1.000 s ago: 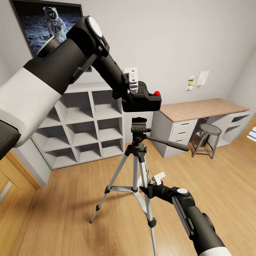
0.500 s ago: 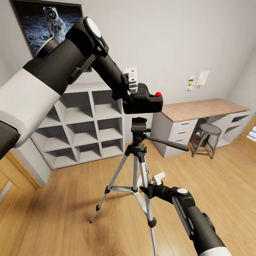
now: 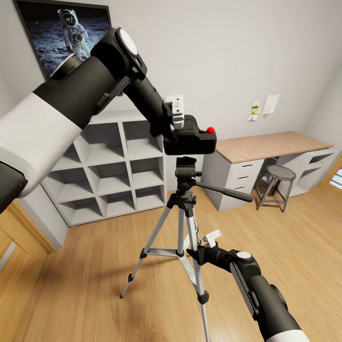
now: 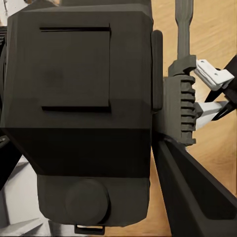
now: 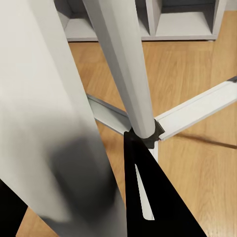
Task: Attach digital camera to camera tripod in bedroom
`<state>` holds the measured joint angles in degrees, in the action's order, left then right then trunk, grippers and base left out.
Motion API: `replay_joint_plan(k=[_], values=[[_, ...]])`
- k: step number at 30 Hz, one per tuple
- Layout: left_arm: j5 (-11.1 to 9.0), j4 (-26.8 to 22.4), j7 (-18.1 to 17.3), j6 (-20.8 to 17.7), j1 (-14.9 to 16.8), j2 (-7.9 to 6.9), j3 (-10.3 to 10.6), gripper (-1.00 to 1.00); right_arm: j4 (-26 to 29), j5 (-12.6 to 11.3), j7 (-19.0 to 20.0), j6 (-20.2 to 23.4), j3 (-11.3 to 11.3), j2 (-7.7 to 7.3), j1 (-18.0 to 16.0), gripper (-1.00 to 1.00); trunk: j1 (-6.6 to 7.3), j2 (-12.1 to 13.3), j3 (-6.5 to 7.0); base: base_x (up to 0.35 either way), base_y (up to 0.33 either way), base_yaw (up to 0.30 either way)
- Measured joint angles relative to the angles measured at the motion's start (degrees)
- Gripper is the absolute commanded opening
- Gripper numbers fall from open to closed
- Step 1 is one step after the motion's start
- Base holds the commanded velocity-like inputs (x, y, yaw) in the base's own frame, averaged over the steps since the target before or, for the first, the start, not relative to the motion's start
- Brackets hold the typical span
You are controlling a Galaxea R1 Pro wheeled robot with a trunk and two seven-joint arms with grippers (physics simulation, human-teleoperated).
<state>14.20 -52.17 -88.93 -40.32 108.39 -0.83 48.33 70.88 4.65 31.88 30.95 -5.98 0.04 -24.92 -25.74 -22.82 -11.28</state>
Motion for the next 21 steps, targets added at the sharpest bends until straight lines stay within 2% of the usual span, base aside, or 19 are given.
replay_joint_plan(k=[2, 7, 12, 21], values=[[0.0, 0.0, 0.0, 0.0, 0.0, 0.0, 1.8, -1.0, 0.0, 0.0, 0.0, 0.0, 0.0, -0.01, 0.0, -1.0, 0.0, 0.0, 0.0, 0.0, 0.0, 0.0], [-0.4, 0.0, 0.0, -0.1, 0.0, -0.01, 4.2, -1.0, 0.0, 0.0, 0.0, 0.0, 0.0, 0.0, 0.0, -1.0, 0.0, 0.0, 0.0, 0.0, 0.0, 0.0], [-1.6, -0.1, 0.0, -0.1, 0.0, -0.04, 4.7, -1.0, 0.0, 0.0, 0.0, 0.0, 0.0, 0.0, 0.0, -1.0, 0.0, 0.0, 0.0, 0.0, 0.0, 0.0], [-2.0, -0.2, 0.0, -0.2, 0.0, -0.26, 4.7, -1.0, 0.0, 0.0, 0.0, 0.0, 0.0, 0.03, 0.0, -1.0, 0.0, 0.0, 0.0, 0.0, 0.0, 0.0]])
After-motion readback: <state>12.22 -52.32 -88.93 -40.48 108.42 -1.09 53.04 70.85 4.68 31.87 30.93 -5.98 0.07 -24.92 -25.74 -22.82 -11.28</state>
